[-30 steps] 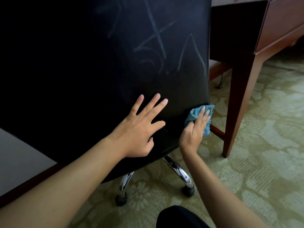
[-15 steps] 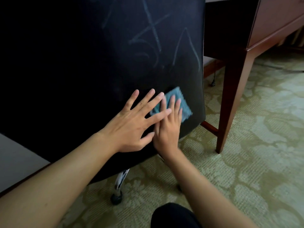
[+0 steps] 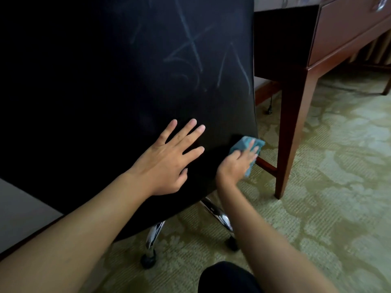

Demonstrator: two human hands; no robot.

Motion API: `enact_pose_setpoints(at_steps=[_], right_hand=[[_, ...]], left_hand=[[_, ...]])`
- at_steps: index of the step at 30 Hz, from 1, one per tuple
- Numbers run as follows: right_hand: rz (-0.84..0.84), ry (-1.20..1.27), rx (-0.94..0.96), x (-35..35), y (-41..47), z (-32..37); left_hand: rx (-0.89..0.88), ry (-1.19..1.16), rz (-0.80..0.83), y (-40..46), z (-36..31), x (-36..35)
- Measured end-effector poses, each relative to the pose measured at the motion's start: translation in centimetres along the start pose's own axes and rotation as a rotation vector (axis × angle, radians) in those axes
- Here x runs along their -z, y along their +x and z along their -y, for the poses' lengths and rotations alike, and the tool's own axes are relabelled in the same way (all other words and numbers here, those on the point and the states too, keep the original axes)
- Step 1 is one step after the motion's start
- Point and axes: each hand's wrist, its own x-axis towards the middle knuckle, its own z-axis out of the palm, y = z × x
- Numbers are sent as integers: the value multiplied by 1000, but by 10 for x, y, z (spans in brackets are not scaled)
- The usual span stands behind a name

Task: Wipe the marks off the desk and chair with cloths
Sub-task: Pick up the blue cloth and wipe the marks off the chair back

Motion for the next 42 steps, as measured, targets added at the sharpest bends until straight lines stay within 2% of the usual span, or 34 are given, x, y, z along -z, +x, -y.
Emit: enact_pose_setpoints(at_steps=[3,5,7,11,13,15,19,22,25,28,30,32,35,37,39,42], right_hand=[[-16,30,-233,7,58,25],[9,46,-268,10,65,24],[8,97,-330,10,44,7],[86,207,-691,8,-50,-33],[165,206,-668,8,-85,-34],[184,110,-501,9,-93,-27],[204,34,100,7,-58,20],[218,-21,406,1,-37,49],[343,-87,687,12,-47,28],[497,-295,1016,33,-67,-23],[524,-385,1157,38,-58,-29],[531,-431,1284,33,-43,0],[541,-410,1496,19,-29,76],[482,-356,1655,8,-25,132],[427,-306,1740,-2,-25,176],[424,-231,1748,-14,-36,199]], left_hand=[[17,15,10,2,-1,-1],[27,12,-12,5,-3,-1],[27,0,-25,7,-4,-2],[22,17,-29,5,-6,-2],[16,22,-25,5,-3,-2],[15,15,-37,4,-1,-1],[54,-54,-70,-3,0,0],[58,-114,-90,-3,2,1],[48,-169,-100,-4,2,0],[31,-191,-86,-5,3,0],[36,-221,-82,-7,3,2],[62,-272,-128,-7,3,7],[192,-291,-341,-13,6,26],[308,-220,-522,-16,18,47],[392,-143,-641,-18,35,68],[461,-91,-690,-25,59,93]])
